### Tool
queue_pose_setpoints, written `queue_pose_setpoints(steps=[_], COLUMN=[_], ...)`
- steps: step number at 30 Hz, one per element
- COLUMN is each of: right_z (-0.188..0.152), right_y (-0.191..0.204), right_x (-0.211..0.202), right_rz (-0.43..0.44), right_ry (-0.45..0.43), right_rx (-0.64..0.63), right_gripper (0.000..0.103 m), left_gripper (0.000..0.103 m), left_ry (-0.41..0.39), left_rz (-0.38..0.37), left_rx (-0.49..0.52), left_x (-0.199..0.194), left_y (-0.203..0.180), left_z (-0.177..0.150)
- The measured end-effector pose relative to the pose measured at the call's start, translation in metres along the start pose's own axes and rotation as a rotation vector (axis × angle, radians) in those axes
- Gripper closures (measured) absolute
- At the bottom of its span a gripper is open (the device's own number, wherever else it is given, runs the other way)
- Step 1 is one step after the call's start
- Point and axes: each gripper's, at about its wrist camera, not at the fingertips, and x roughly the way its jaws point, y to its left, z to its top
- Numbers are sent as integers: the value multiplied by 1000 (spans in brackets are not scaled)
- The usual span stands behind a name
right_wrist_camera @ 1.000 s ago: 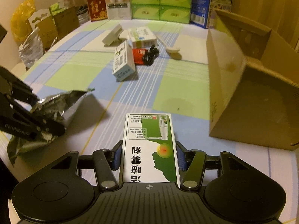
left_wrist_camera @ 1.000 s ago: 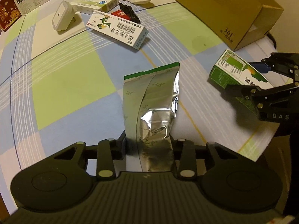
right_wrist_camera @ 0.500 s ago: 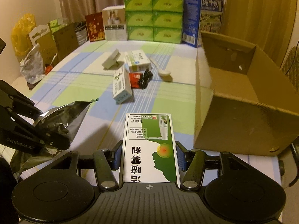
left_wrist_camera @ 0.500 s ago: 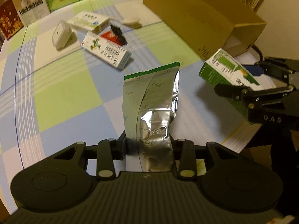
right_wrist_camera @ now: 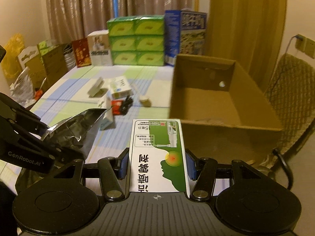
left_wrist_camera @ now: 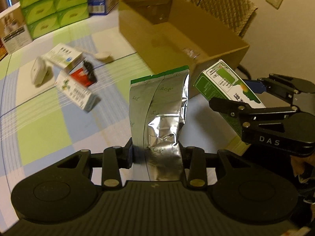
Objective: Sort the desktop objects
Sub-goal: 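Lift and carry the foil bag and green spray box toward the cardboard box, then lower both items into the cardboard box and open both tools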
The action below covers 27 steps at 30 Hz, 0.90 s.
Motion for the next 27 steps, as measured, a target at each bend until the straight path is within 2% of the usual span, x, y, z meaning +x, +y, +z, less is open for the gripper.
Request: queue_pose_setpoints(steps=[15,27], right_z=[33,73], right_y=[-65,-129], right_x=[-27,-8], right_rz=[-79,-138], right_ry=[-91,-129], right_rx=[65,106], right_gripper=[50,50], left_gripper=[70,70], left_ry=[-71,-112], left_rz=[-78,-101], left_rx=[-6,-59], left_x=[-5,18], left_y=[-52,-63], left_z=[67,147])
